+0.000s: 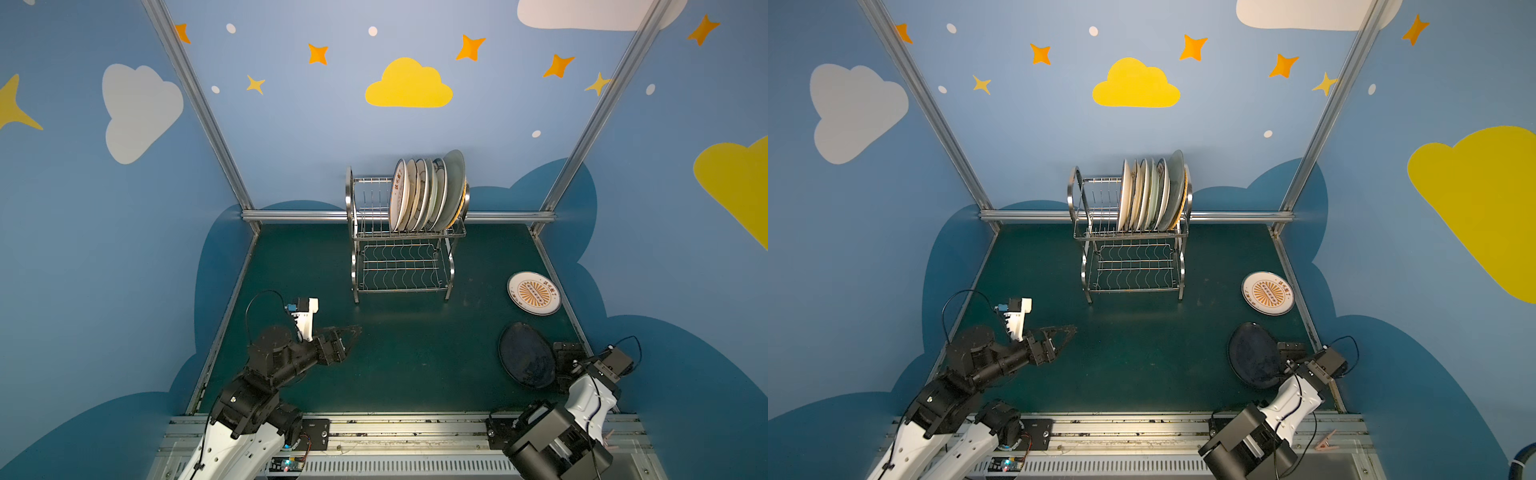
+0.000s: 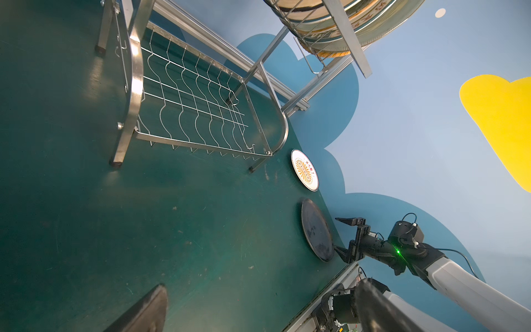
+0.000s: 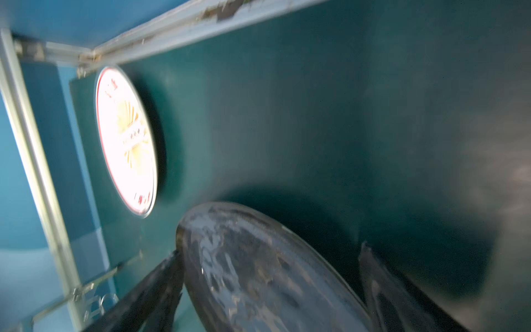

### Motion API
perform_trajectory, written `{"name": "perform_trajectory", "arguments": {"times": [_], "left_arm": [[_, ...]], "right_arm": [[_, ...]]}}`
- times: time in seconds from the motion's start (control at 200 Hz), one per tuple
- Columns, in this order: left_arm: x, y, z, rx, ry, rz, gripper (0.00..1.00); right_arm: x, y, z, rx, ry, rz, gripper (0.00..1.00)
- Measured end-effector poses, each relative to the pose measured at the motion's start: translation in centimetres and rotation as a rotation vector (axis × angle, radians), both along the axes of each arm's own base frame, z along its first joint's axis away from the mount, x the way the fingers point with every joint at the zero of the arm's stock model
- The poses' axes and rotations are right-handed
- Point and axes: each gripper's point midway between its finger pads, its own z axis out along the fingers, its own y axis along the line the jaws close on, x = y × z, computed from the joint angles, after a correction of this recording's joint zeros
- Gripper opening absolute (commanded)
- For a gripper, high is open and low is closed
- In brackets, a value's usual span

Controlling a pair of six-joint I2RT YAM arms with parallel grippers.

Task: Load plates into a dish rack
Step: Pick up the plate from the middle-right of the table.

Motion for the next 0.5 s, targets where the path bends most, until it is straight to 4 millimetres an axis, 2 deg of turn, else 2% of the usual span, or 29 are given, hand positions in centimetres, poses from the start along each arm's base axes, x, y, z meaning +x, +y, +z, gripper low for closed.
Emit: {"name": "perform_trajectory", "arguments": {"times": [0.225, 0.386, 0.431, 0.501], "left_arm": [[0.2, 0.1, 0.0, 0.001, 0.001, 0.009, 1.0], [0.2, 0.2, 0.0, 0.002, 0.001, 0.012, 1.0], [0.2, 0.2, -0.1, 0.002, 0.002, 0.013, 1.0], [0.3, 0.2, -0.1, 0.002, 0.003, 0.013, 1.0]], "right_arm": [[1.3, 6.0, -0.3, 0.028, -0.073, 0.236, 0.91], [1.6, 8.9, -0.4, 0.022, -0.123, 0.356, 0.87], [1.8, 9.5, -0.5, 0.015, -0.133, 0.385, 0.84], [2.0, 10.2, -0.7, 0.018, -0.14, 0.413, 0.73]]}}
